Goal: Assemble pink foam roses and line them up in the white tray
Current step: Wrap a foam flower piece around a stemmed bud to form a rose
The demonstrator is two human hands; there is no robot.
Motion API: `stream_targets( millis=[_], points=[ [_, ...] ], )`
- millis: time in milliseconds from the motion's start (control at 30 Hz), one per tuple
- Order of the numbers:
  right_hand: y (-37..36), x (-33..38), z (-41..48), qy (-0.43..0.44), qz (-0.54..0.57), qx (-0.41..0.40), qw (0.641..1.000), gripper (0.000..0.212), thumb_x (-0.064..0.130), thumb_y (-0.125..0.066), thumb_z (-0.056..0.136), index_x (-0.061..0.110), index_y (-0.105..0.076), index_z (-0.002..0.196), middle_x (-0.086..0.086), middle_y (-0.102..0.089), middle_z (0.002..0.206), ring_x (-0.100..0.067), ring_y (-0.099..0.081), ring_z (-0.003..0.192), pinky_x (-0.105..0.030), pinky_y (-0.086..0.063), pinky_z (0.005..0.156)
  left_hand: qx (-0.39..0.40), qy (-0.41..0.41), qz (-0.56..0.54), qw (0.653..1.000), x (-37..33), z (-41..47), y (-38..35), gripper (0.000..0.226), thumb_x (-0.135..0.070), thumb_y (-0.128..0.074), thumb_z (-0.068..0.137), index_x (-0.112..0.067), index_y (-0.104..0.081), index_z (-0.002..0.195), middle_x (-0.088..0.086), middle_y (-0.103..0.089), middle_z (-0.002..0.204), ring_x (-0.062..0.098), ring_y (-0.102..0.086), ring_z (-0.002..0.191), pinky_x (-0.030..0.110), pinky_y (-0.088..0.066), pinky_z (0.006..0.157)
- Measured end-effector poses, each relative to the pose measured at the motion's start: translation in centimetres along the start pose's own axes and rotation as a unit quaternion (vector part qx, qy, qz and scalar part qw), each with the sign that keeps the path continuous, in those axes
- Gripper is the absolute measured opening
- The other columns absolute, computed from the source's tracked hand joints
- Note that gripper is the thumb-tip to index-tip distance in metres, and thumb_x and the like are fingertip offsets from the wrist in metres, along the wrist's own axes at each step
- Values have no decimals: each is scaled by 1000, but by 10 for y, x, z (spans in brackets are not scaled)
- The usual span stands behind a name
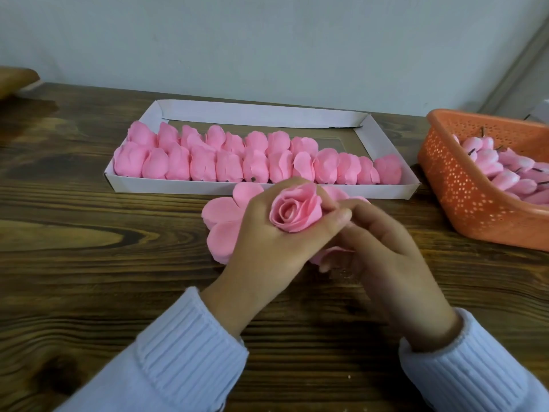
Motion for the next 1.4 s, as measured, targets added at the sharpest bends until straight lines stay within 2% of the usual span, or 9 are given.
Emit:
stream_targets(
  millis=[100,267,367,500,700,900,1033,1300,1400],
  points=[
    [17,26,-2,139,-97,-71,983,16,9,-55,84,20,-63,92,-5,-58,74,-16,-56,59,-24,-45,51,6,19,31,999,5,1,1,17,-13,-78,73,-17,-63,77,-10,-64,71,5,-62,69,24,-55,59],
    [8,54,-14,279,-242,-16,929,25,5,-47,88,23,-63,96,9,-61,82,-6,-58,72,-20,-46,67,152,90,14,984,18,-4,-24,28,-5,-80,72,-18,-65,91,-5,-68,82,12,-66,80,23,-54,71],
    [5,54,-14,274,-277,5,921,23,5,-47,87,19,-65,90,6,-64,78,-11,-63,72,-23,-49,67,188,96,-9,977,19,-6,-31,25,-2,-77,72,-11,-64,92,4,-68,87,15,-65,85,28,-54,76],
    [6,59,-16,284,-270,17,920,16,3,-49,84,16,-60,83,0,-58,70,-7,-57,63,-20,-47,62,206,118,-60,970,19,-8,-33,22,-9,-76,71,-27,-67,79,-8,-63,78,8,-62,73,23,-50,66],
    [6,57,-15,269,-262,51,926,13,1,-55,83,13,-61,81,-4,-58,57,-21,-56,52,-40,-45,50,254,199,-180,929,23,-18,-41,9,-16,-68,73,-22,-68,80,2,-58,73,8,-56,58,27,-53,66],
    [8,50,-10,223,-210,63,950,30,-17,-46,78,10,-59,75,-3,-57,57,-25,-58,49,-41,-46,46,264,247,-231,903,26,-20,-43,10,-17,-65,74,-20,-71,81,2,-64,76,10,-58,61,27,-55,68],
    [9,51,-9,206,-166,75,961,29,-18,-41,78,8,-53,73,-2,-55,58,-20,-57,51,-31,-45,50,264,260,-255,893,25,-20,-42,14,-18,-63,77,-20,-75,84,0,-69,77,10,-62,64,29,-56,69],
    [2,49,-10,204,-156,92,962,24,-16,-46,80,2,-54,94,-9,-61,77,-25,-65,62,-37,-53,58,204,243,-201,927,31,-14,-34,14,-9,-70,78,-22,-73,80,0,-66,74,9,-60,65,24,-54,65],
    [10,47,-8,211,-135,31,968,33,-14,-47,77,10,-52,100,-7,-59,90,-20,-53,70,-26,-47,65,170,159,-127,964,23,-7,-27,13,-20,-75,70,-27,-71,80,-8,-68,76,10,-65,76,27,-55,70]
  ],
)
Point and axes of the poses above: each hand's wrist, its own z-axis towards the middle knuckle, its own y-axis out of the back of the hand, x = y × z, the point moved 8 cm from there along z, towards the middle knuckle
